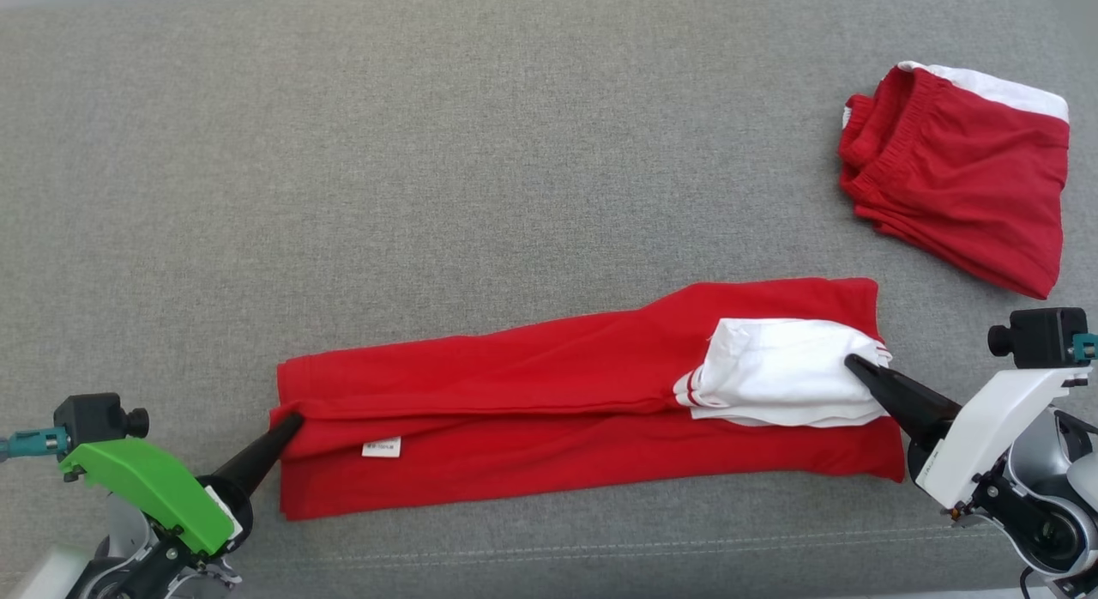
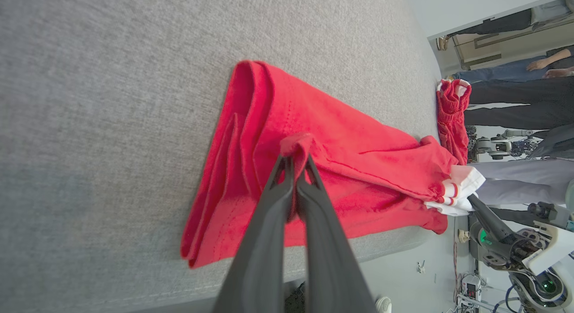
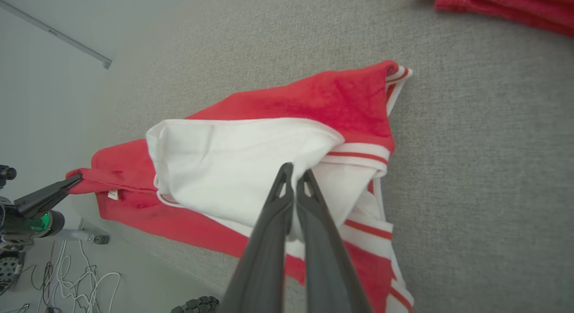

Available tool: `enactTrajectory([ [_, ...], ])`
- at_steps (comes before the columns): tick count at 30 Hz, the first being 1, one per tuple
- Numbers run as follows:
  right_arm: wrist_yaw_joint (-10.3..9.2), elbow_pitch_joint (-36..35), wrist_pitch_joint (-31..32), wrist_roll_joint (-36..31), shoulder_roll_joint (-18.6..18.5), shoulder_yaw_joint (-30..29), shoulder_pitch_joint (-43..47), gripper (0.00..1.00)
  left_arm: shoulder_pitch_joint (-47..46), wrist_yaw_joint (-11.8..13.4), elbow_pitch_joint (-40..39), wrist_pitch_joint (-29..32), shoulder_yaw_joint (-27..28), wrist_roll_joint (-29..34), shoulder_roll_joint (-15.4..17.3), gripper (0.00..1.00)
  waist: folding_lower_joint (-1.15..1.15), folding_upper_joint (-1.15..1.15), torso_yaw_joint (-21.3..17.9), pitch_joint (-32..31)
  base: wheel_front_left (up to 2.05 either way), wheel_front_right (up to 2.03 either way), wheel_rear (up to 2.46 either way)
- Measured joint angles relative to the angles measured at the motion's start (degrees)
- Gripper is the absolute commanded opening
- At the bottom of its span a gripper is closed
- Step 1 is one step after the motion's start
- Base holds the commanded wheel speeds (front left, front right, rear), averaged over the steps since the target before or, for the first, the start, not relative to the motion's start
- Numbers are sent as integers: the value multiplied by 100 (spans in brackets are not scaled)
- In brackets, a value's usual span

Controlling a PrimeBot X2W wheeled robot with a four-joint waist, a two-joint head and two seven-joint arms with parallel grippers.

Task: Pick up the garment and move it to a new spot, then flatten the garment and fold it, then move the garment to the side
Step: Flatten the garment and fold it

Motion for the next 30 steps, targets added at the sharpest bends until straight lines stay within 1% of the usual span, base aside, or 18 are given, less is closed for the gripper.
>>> enactTrajectory([
  [1, -35, 1, -1, -1, 1, -2, 0, 25, 1, 0, 4, 0, -3, 0, -4, 10, 0, 0, 2, 1, 0, 0, 0],
  [3, -37, 1, -1, -8, 2, -3, 0, 31, 3, 0, 30, 43, -21, 0, -11, 16, 0, 0, 4, 0, 0, 0, 0],
  [4, -37, 1, -1, -10, 4, -3, -1, 36, 10, 0, 40, 70, -41, 0, -10, 24, 0, 0, 5, -1, 0, 0, 0],
  [5, -41, 2, -8, -19, 10, -9, -1, 44, 18, 0, 46, 98, -68, 0, -10, 33, 0, 0, 5, -3, 0, 0, 0],
  [6, -87, 1, -10, -19, 21, -18, -2, 58, 23, 0, 51, 131, -103, 0, -8, 38, 0, 0, 4, -5, 0, 0, 0],
  [7, -99, 4, -25, -20, 26, -19, -2, 78, 29, 0, 57, 151, -126, 0, -8, 46, 0, 0, 3, -8, 0, 0, 0],
  [8, -101, 4, -26, -27, 27, -19, -2, 98, 41, 0, 66, 152, -133, 0, -8, 67, 0, 0, 2, -11, 0, 0, 0],
  [9, -122, 4, -29, -36, 31, -19, -2, 100, 53, 0, 88, 151, -133, 0, -7, 89, 0, 0, 1, -14, 0, 0, 0],
  [10, -132, 9, -40, -40, 36, -19, -2, 100, 58, 0, 119, 151, -132, 0, -3, 100, 0, 0, -2, -17, 0, 0, 0],
  [15, -183, 53, -135, -79, 80, -33, -2, 100, 75, -1, 265, 110, -110, 27, 22, 100, 0, 0, -21, -42, 0, 0, 0],
  [20, -187, 62, -153, -112, 97, -31, -2, 100, 77, -1, 307, 80, -112, 102, 44, 100, 0, 0, -47, -63, 0, 0, 0],
  [30, -231, 166, -261, -113, 188, -22, 64, 100, 115, -1, 396, -111, -110, 116, -31, 100, 0, 0, -69, -202, 0, 0, 0],
])
